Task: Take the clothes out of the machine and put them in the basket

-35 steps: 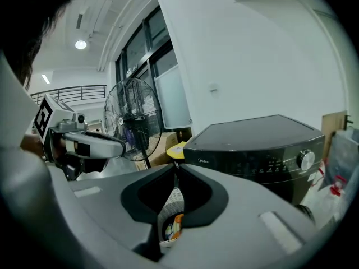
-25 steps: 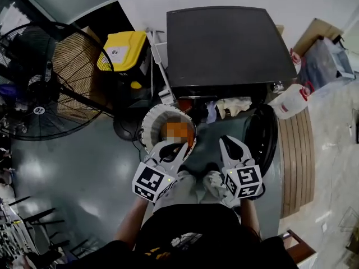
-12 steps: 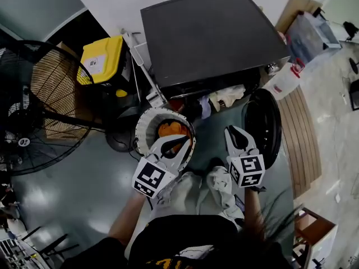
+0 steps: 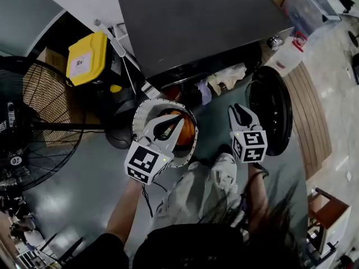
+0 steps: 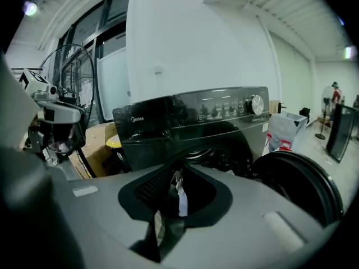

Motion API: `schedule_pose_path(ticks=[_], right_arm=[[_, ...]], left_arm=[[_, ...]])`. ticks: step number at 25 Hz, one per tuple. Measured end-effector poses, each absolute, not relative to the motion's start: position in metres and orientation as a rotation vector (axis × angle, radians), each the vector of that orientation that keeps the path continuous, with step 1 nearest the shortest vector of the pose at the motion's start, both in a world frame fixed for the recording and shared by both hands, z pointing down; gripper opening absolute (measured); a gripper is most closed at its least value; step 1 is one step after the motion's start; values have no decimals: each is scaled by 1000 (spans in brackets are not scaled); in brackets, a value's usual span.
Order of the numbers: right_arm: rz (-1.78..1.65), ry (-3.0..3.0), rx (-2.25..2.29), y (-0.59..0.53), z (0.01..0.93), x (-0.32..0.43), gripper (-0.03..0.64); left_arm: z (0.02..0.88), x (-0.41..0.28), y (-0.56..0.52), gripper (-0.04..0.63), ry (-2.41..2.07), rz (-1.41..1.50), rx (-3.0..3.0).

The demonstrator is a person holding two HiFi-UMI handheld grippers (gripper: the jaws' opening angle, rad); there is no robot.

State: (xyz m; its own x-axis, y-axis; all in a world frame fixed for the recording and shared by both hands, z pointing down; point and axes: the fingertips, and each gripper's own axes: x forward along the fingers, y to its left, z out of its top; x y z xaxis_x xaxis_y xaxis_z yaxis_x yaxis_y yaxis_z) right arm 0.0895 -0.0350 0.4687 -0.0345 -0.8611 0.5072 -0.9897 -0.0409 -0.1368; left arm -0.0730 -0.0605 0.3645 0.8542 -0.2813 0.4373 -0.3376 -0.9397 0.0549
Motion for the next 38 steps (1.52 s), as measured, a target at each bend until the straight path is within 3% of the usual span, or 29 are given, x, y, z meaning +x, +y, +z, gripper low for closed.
schedule_pose_path(ticks=[19, 38], right_arm=[[859, -1889, 1890, -122, 631, 174, 118], [734, -1805, 1604, -178, 725, 199, 230]], left_arm=[[473, 3, -95, 0, -502, 733, 2827], [524, 35, -102, 0, -515, 896, 2781]])
